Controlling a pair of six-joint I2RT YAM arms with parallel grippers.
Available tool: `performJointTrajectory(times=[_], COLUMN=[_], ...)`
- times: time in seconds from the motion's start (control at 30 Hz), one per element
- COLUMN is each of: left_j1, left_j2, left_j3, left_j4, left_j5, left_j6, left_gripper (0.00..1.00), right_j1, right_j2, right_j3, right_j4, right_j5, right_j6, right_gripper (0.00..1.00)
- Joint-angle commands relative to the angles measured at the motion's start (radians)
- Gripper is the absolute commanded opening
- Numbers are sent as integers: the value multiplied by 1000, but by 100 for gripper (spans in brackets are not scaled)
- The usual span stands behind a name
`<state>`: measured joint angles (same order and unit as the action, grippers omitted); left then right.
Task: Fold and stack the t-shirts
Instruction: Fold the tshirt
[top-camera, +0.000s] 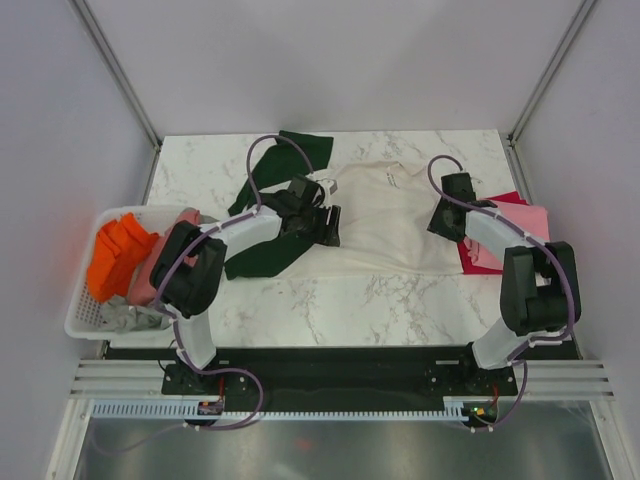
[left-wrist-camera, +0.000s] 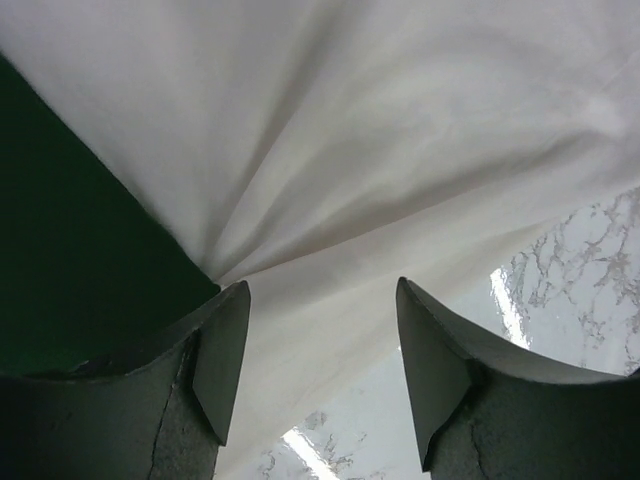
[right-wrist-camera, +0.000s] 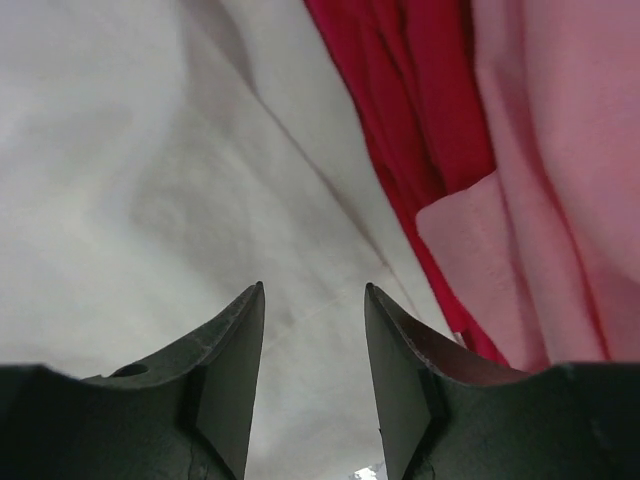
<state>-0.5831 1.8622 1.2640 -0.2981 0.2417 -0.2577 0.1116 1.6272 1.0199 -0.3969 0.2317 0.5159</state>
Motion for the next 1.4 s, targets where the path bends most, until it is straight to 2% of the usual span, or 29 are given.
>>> performJointTrajectory(times=[0.0,0.3,0.4,0.5,0.53,0.63,0.97,1.2,1.37], left_j1=[2,34,49,84,95,123,233,321,371], left_j2=[-50,-144,-161,-181,-199,-224,-245,-186,-126], left_j3=[-24,-107,-120,-144,-152,-187,-270,-288,-279], left_j4=[34,97,94,94,97,106,91,90,91], left_j5=[-77,-104,-130,-145,-150,-196,-217,-190,-160], left_j6=[-40,-110,-132,-172,-181,-204,-273,-290,-295], left_gripper=[67,67,67,67,66,66,67,67,66], right_j1=[-38,-47,-49,-49,-47,-47,-47,-49,-61], right_j2=[34,105,111,88,62,7,-116,-162,-272], right_j3=[42,34,26,14,5,-13,-32,-55,-96], right_j4=[3,10,15,15,15,12,-43,-60,-103], right_j5=[43,29,26,32,38,43,18,-17,-22], right_j6=[-17,-25,-24,-19,-16,-13,-27,-17,15], right_gripper=[52,49,45,27,15,0,8,6,6])
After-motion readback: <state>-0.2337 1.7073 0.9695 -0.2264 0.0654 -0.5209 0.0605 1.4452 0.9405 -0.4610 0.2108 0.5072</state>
